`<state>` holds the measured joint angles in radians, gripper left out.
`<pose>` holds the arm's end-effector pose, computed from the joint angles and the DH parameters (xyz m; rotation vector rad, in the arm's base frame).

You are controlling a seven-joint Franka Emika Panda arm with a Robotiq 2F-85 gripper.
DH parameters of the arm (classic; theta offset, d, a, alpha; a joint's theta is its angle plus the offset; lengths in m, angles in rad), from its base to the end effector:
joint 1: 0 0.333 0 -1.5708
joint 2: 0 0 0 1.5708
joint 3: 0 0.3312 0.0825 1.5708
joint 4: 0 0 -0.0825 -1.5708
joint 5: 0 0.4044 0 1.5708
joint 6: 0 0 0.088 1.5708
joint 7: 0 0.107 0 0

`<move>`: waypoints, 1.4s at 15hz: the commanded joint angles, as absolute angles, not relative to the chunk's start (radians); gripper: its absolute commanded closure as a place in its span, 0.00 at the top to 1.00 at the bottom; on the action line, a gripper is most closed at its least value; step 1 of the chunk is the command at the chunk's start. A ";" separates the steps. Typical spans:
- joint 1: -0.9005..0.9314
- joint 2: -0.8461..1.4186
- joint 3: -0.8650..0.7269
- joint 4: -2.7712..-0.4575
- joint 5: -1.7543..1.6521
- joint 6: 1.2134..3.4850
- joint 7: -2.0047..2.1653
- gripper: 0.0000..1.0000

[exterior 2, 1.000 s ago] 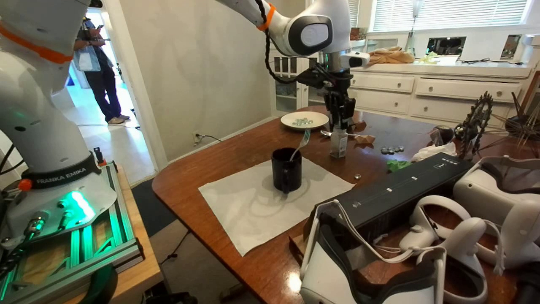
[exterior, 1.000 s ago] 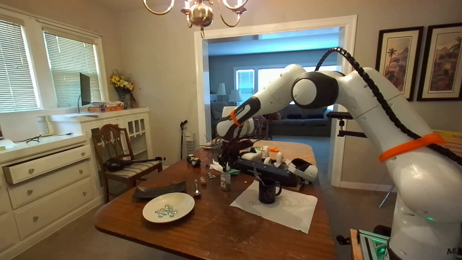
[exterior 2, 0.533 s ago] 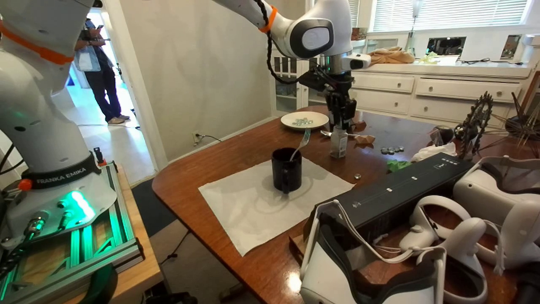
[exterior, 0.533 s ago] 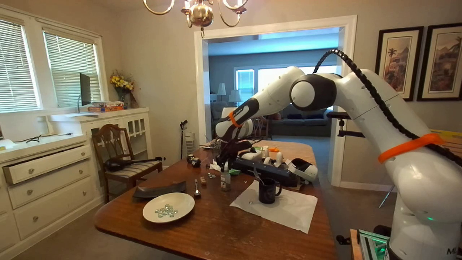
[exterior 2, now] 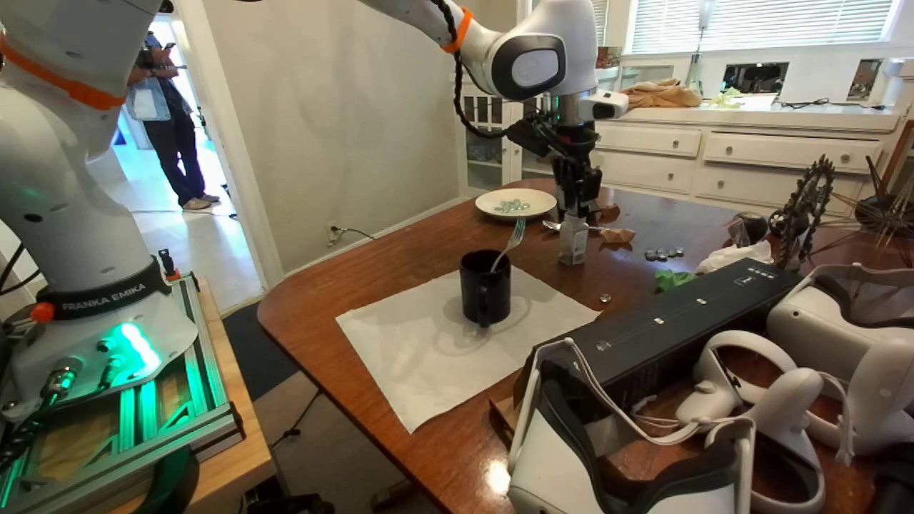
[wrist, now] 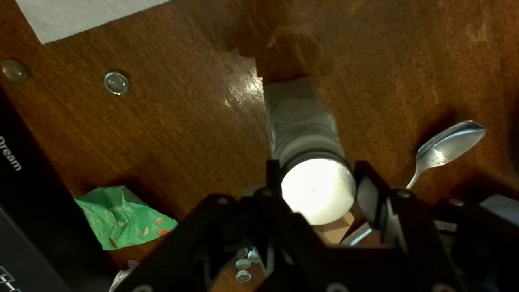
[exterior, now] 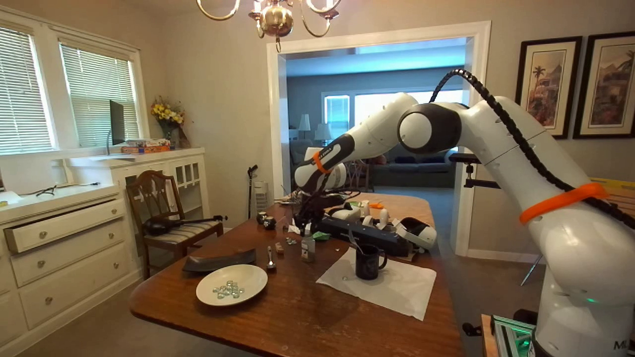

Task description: Pick up the silver lid and put it on the glass container

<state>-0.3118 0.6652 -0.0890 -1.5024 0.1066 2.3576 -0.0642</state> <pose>0.7022 -0.2826 0.2967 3.0548 -0.5885 0.3039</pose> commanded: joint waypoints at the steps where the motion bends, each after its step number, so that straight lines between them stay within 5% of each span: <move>1: -0.326 0.664 -0.072 -1.504 0.148 2.353 -0.090 0.23; 21: -0.287 0.606 -0.105 -1.580 0.118 2.347 -0.052 0.23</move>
